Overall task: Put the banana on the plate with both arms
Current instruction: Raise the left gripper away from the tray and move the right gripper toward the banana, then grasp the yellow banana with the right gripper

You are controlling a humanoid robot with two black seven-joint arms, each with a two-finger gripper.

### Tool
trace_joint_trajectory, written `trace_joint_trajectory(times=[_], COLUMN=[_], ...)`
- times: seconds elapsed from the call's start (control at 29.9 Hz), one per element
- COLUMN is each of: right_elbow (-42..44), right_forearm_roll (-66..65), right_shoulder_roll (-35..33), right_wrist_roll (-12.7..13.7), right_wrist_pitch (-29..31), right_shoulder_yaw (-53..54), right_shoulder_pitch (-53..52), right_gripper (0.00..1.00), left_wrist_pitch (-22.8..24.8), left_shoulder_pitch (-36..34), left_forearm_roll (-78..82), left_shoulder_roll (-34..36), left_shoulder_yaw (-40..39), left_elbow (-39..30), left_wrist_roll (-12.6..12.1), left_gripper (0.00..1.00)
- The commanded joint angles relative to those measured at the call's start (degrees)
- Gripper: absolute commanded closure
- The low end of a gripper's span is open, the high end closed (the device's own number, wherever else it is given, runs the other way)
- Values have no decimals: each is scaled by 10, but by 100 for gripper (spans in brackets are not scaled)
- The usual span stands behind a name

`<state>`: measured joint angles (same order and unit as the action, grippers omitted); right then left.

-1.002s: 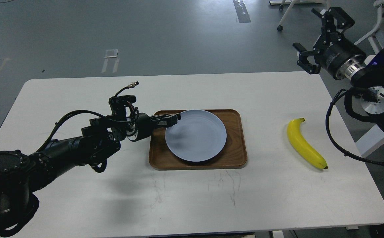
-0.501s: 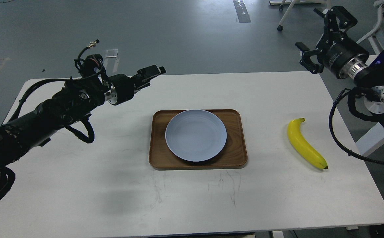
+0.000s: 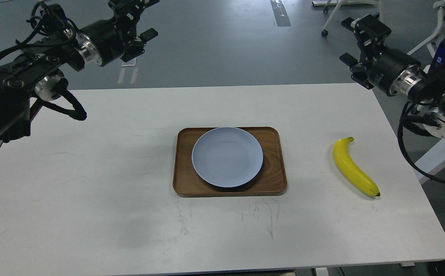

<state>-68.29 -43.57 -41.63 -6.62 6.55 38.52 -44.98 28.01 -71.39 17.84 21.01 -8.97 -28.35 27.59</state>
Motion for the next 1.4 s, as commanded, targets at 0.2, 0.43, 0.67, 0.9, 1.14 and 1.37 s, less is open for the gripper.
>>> trace_joint_trajectory(times=[0.2, 0.43, 0.67, 0.9, 1.14, 1.37], right_elbow=[-76, -78, -55, -35, 8, 27], right_forearm_roll=[-319, -452, -492, -491, -484, -485], right_shoulder_roll=[-64, -130, -148, -121, -73, -70], right_wrist_roll=[-23, -43, -43, -42, -42, -43], right_wrist_pitch=[-34, -48, -116, -138, -152, -155], right_shoulder_yaw=[-97, -119, -200, -209, -209, -212], right_shoulder_pitch=[4, 7, 31, 111, 133, 150], right_gripper=[0, 0, 0, 1, 3, 13], left_wrist_pitch=[0, 0, 0, 0, 0, 0], left_shoulder_pitch=[105, 157, 190, 202, 203, 218], left_forearm_roll=[-143, -218, -218, -214, -214, -181], left_shoulder_roll=[-14, -6, -5, -4, 6, 18], left_shoulder_yaw=[-197, -228, -246, -246, -243, -245], left_elbow=[-3, -95, -145, -147, -173, -189], left_wrist_roll=[-197, -255, -250, -247, -236, -207], left_gripper=[2, 2, 2, 2, 2, 2])
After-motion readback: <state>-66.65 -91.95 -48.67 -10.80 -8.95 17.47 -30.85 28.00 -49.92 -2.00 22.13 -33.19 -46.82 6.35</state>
